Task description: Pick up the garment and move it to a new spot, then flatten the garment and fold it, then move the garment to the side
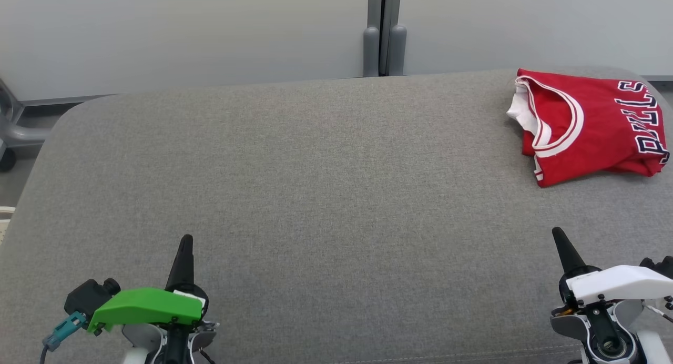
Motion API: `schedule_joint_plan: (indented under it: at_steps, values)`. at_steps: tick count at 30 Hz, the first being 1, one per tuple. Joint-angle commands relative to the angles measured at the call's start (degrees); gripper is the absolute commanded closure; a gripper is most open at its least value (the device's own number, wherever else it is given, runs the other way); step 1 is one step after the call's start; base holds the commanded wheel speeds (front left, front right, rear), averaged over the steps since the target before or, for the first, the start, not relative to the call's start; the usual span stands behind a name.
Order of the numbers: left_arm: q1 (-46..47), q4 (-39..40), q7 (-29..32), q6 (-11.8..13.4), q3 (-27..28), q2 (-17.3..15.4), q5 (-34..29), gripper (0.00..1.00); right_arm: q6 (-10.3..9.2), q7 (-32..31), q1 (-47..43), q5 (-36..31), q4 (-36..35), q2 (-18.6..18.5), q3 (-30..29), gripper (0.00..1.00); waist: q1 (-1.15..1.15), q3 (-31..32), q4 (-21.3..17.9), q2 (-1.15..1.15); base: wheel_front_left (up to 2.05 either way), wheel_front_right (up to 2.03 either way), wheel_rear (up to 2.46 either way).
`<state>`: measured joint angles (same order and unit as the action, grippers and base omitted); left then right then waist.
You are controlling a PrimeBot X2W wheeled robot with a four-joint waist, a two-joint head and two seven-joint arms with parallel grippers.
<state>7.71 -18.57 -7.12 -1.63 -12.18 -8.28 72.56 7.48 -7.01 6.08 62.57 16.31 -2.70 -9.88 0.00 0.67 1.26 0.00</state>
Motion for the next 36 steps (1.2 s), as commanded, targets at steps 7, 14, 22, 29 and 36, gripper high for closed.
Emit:
schedule_joint_plan:
  at_steps: [7, 14, 22, 29, 36]
  values:
    - [2.0, 0.7, 0.8, -1.3, 1.5, 0.8, 3.9, 1.0, 0.02, -1.5, 1.3, 4.8, -0.7, -0.4, -1.7, 1.0, 0.0, -0.1, -0.1, 0.0, 0.0, 0.0, 0.0]
    - [2.3, 0.7, 1.4, -2.2, 2.4, 1.5, 7.0, 1.0, 0.02, -2.9, 1.6, 8.8, -0.6, -0.4, -3.1, 1.0, 0.0, -0.2, -0.3, 0.0, 0.0, 0.0, 0.0]
    - [2.6, 0.7, 2.0, -2.9, 3.2, 2.4, 9.8, 1.0, 0.03, -4.1, 1.7, 12.6, -0.6, -0.5, -4.4, 1.0, 0.0, -0.2, -0.5, 0.0, 0.0, 0.0, 0.0]
    - [2.9, 0.7, 2.5, -3.5, 3.9, 3.0, 12.4, 1.0, 0.03, -5.1, 1.8, 15.7, -0.6, -0.5, -5.5, 1.0, 0.0, -0.3, -0.6, 0.0, 0.0, 0.0, 0.0]
    - [3.1, 0.7, 3.0, -4.0, 4.4, 3.5, 14.2, 1.0, 0.03, -5.9, 1.8, 18.1, -0.6, -0.5, -6.3, 1.0, 0.0, -0.4, -0.7, 0.0, 0.0, 0.0, 0.0]
